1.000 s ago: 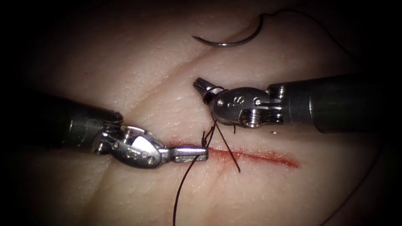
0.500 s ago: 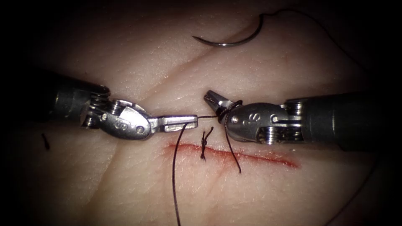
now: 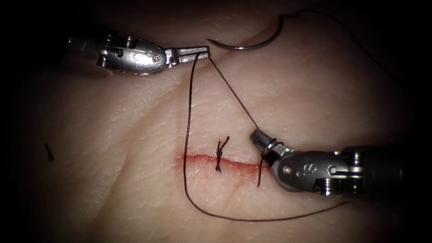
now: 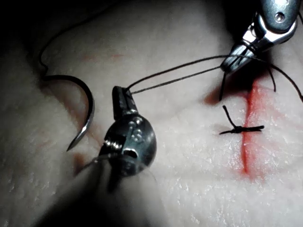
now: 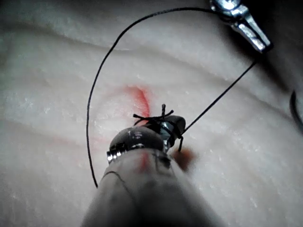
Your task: Wound Closure
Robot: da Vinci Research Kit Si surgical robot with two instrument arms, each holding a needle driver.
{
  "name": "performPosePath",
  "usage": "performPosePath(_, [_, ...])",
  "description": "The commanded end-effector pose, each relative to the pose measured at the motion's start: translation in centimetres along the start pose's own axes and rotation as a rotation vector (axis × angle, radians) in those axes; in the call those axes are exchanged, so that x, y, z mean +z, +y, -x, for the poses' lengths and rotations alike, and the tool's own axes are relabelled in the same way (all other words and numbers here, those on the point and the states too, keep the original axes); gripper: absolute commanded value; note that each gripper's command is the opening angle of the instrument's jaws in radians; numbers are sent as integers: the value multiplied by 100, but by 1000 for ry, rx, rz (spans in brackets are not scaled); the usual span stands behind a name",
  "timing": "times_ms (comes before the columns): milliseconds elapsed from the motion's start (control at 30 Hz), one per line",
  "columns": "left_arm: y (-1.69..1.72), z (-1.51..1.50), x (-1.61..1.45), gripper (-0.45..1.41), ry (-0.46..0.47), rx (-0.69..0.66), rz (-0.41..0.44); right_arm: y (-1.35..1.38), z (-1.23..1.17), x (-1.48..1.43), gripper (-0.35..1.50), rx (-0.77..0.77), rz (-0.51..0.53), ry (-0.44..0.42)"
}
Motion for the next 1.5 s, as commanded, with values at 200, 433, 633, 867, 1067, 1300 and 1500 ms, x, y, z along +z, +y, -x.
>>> performPosePath(200, [-32, 12, 22, -45, -46, -21, -38, -27, 13, -8, -35, 1, -13, -2])
performPosePath(433, [-72, 3, 16, -45, -102, -74, -133, -54, 26, -23, -35, -5, -35, -16])
performPosePath(633, [-100, -15, 5, -45, -122, -122, -155, -69, 38, -36, -35, -3, -55, -27])
performPosePath(867, [-123, -17, -2, -45, -167, -95, -192, -83, 36, -54, -35, -11, -63, -26])
performPosePath(1067, [-141, -13, -4, -45, -195, -80, -225, -90, 36, -59, -35, -18, -75, -29])
performPosePath(1300, [-162, -8, -7, -45, -225, -63, -268, -110, 42, -65, -35, -15, -91, -22])
performPosePath(1500, [-167, 0, -7, -45, -231, -63, -297, -131, 46, -71, -35, -19, -109, -25])
